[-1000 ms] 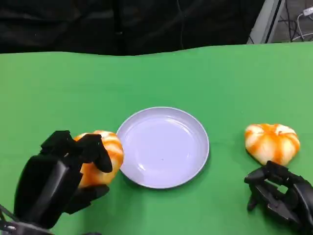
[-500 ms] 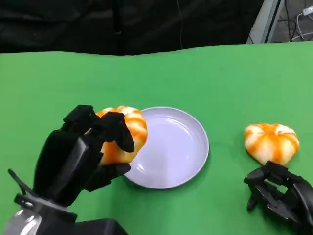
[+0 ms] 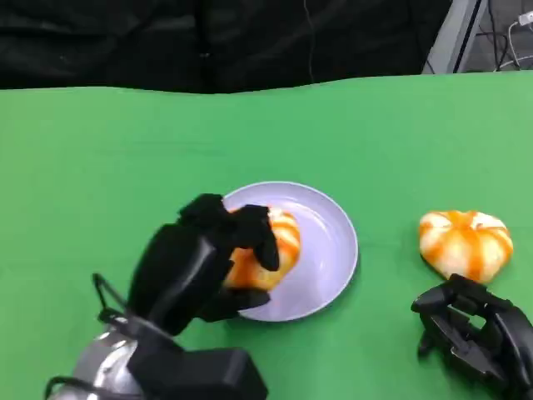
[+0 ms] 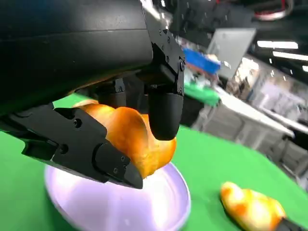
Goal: Grasp the bread from the table and place it into the plate.
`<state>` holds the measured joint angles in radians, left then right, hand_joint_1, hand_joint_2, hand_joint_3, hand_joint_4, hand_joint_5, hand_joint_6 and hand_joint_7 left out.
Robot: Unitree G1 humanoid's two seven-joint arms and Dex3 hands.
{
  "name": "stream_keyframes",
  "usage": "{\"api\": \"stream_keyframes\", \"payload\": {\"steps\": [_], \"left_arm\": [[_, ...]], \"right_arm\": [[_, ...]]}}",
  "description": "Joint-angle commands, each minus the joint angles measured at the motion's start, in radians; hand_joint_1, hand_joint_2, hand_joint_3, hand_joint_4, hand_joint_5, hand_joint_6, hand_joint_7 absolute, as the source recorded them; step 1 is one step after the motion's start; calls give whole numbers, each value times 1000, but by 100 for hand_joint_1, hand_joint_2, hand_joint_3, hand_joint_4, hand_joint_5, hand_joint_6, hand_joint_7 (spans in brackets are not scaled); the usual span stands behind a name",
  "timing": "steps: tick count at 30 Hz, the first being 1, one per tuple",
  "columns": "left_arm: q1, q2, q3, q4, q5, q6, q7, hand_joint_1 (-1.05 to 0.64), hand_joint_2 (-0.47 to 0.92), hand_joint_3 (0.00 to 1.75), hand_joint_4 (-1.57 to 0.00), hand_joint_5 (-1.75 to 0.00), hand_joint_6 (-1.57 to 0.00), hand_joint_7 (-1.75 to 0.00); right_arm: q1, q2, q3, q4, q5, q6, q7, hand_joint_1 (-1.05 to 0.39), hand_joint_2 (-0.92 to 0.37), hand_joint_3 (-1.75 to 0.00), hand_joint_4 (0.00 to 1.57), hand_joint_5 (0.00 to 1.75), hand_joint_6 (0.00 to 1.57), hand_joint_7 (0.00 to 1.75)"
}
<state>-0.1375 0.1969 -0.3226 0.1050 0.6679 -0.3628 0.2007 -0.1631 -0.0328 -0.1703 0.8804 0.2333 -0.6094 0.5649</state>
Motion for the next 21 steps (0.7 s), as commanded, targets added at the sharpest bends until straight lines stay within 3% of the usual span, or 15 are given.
{"api": "stream_keyframes", "payload": {"steps": [1, 9, 21], "left_arm": [[-65, -6, -10, 108, -7, -32, 26, -1, 82, 0, -52, -175, -44, -172], [-251, -40, -62, 524, -4, -195, 133, 1, 85, 1, -49, -175, -47, -166], [-388, -61, -98, 780, -17, -269, 164, -1, 85, 0, -46, -175, -48, -159]], "right_arm": [[5, -4, -2, 1, 1, -1, -6, -25, -92, -47, 61, 174, 73, 111], [16, 2, 6, -9, -7, -6, -19, -24, -92, -48, 62, 172, 73, 110], [25, 5, 15, -25, -11, -7, -29, -23, -92, -49, 62, 171, 74, 110]]}}
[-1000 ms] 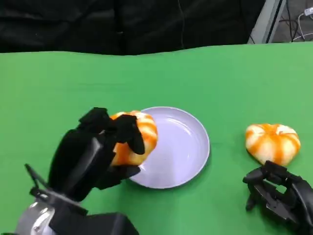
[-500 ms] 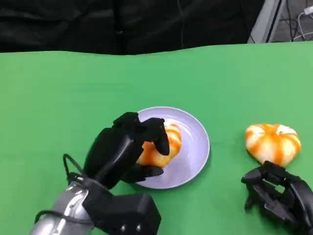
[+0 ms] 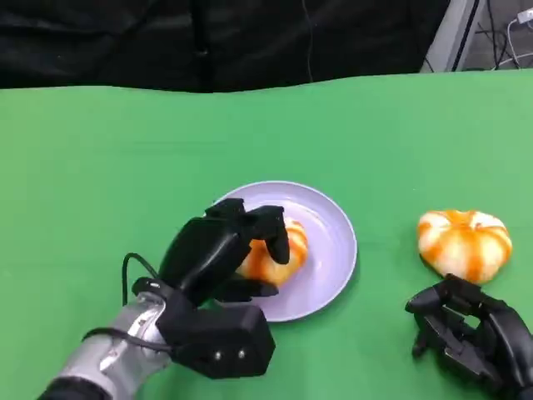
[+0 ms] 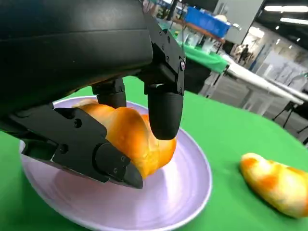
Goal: Grasp the bread from the table and place it into the plate.
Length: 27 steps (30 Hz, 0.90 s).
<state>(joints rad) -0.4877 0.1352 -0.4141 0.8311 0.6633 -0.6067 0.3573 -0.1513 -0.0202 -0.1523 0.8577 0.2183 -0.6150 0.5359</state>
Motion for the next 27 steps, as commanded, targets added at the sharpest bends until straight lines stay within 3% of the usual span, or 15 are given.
{"api": "stream_keyframes", "payload": {"steps": [1, 6, 7, 10, 11, 12, 14, 18, 22, 27], "left_arm": [[-45, 0, -10, 68, -11, -25, 5, -1, 85, 0, -46, -175, -48, -158], [-65, -2, -20, 112, -15, -22, -9, -3, 85, 0, -45, -167, -53, -142], [-66, -3, -20, 118, -19, -20, -18, -6, 84, 0, -47, -152, -61, -117], [-71, 5, -28, 115, -17, -9, -52, -8, 83, 0, -50, -141, -68, -97], [-73, 11, -33, 108, -13, -1, -71, -16, 85, 0, -62, -90, -74, -54], [-73, 17, -37, 97, -14, 9, -102, -19, 86, 0, -73, -58, -81, -29], [-68, 23, -36, 71, -24, 27, -153, -27, 89, 1, -79, -20, -77, -6], [-51, 29, -29, 15, -50, 68, -227, -33, 92, 2, -76, -3, -67, 0], [-34, 39, -22, -60, -79, 142, -332, -38, 92, 8, -70, 0, -60, 0], [-9, 60, -14, -156, -103, 222, -427, -53, 92, 24, -50, 0, -41, 0]], "right_arm": [[12, -9, -4, -1, 5, 0, 2, -23, -92, -50, 62, 171, 74, 110], [12, -11, -4, -1, 5, 3, 2, -22, -92, -51, 62, 171, 73, 110], [13, -11, -3, -3, 4, 3, 0, -22, -92, -51, 63, 171, 73, 110], [14, -10, -3, -6, 4, 7, -3, -22, -92, -51, 63, 171, 73, 109], [14, -10, -4, -8, 5, 10, -4, -23, -92, -50, 62, 171, 73, 109], [13, -10, -4, -6, 7, 9, -2, -23, -92, -50, 62, 171, 73, 109], [11, -11, -5, -2, 8, 7, 2, -23, -92, -50, 62, 172, 73, 109], [9, -11, -6, 2, 10, 5, 4, -24, -92, -49, 62, 172, 74, 109], [10, -10, -7, -2, 10, 10, 2, -23, -92, -49, 62, 172, 74, 109], [10, -12, -5, -3, 3, 9, -5, -25, -92, -48, 62, 172, 74, 109]]}}
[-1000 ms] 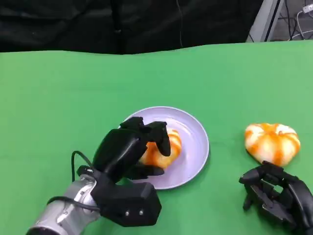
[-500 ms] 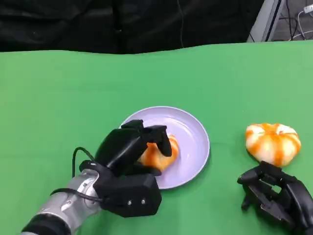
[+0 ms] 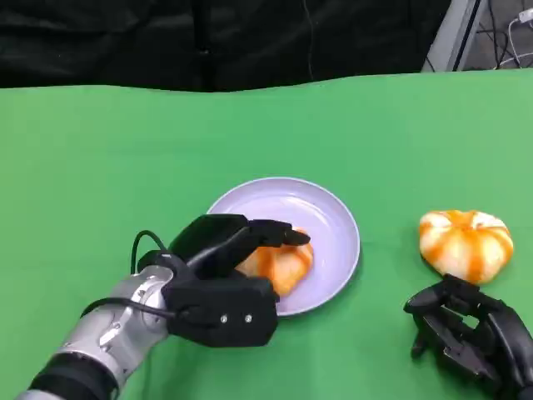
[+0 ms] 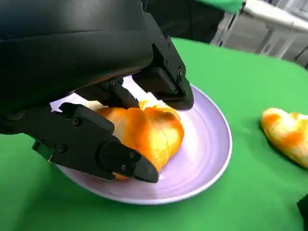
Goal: Grasp the bread from the table and place it into the plate.
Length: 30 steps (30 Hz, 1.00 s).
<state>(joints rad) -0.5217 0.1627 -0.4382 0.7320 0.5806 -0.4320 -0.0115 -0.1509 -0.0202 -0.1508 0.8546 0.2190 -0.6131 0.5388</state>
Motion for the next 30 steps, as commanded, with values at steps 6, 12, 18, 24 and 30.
{"api": "stream_keyframes", "payload": {"steps": [6, 12, 18, 24, 30], "left_arm": [[59, 47, 45, -147, -91, 95, -144, -75, 92, 52, -35, 0, -27, 0], [128, 28, 144, -244, -286, 105, -222, -85, 92, 68, -32, -1, -27, -1], [215, 3, 229, -406, -462, 161, -273, -81, 92, 66, -37, -3, -32, -2], [336, -84, 375, -581, -806, 219, -334, -73, 92, 54, -47, -4, -39, -3], [434, -115, 480, -679, -968, 254, -339, -79, 92, 45, -60, -5, -49, -3]], "right_arm": [[8, -12, -6, 6, 1, 0, -8, -24, -92, -48, 63, 172, 74, 110], [7, -11, -5, 7, 4, 0, -4, -23, -92, -49, 63, 172, 74, 109], [5, -11, -6, 9, 3, -1, -5, -25, -92, -48, 63, 172, 74, 109], [-1, -13, -9, 17, 9, 4, 5, -25, -92, -48, 63, 173, 74, 109], [1, -12, -10, 14, 8, 4, 0, -24, -92, -48, 61, 172, 74, 108]]}}
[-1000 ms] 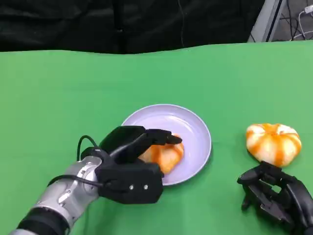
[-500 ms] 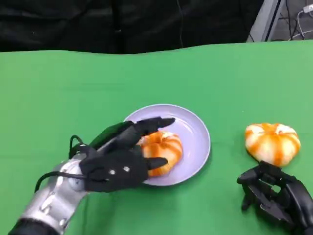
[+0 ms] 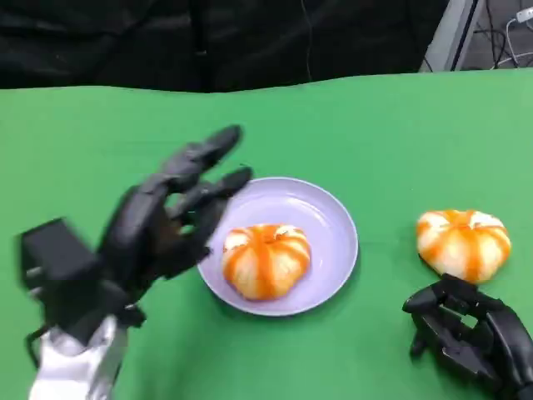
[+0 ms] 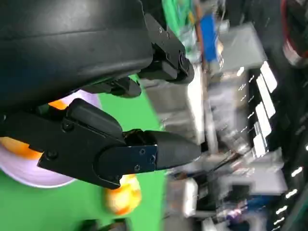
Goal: Grasp the bread from the table and place it into the plate.
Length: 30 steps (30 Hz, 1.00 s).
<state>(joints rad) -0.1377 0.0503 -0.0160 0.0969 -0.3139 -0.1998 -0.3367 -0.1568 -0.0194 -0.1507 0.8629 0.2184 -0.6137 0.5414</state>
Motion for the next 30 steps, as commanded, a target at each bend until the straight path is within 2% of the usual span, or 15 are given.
{"api": "stream_keyframes", "payload": {"steps": [1, 12, 17, 30], "left_arm": [[55, -5, 63, -48, -82, 27, -16, -79, 92, 44, -61, -4, -50, -3], [144, 24, 290, 172, -262, -119, -269, -71, 92, 40, -67, -4, -55, -3], [179, 46, 375, 265, -282, -139, -312, -67, 92, 33, -72, -3, -61, -3], [232, 49, 457, 354, -287, -172, -386, -58, 92, 34, -76, -2, -65, -2]], "right_arm": [[7, -13, -11, 6, 9, 5, -2, -24, -92, -48, 61, 172, 74, 108], [4, -21, -15, 8, 12, 8, 7, -24, -92, -48, 62, 173, 75, 108], [0, -24, -21, 22, 15, 2, 18, -24, -92, -48, 62, 173, 75, 108], [2, -25, -25, 12, 10, 11, 17, -24, -92, -48, 60, 173, 74, 109]]}}
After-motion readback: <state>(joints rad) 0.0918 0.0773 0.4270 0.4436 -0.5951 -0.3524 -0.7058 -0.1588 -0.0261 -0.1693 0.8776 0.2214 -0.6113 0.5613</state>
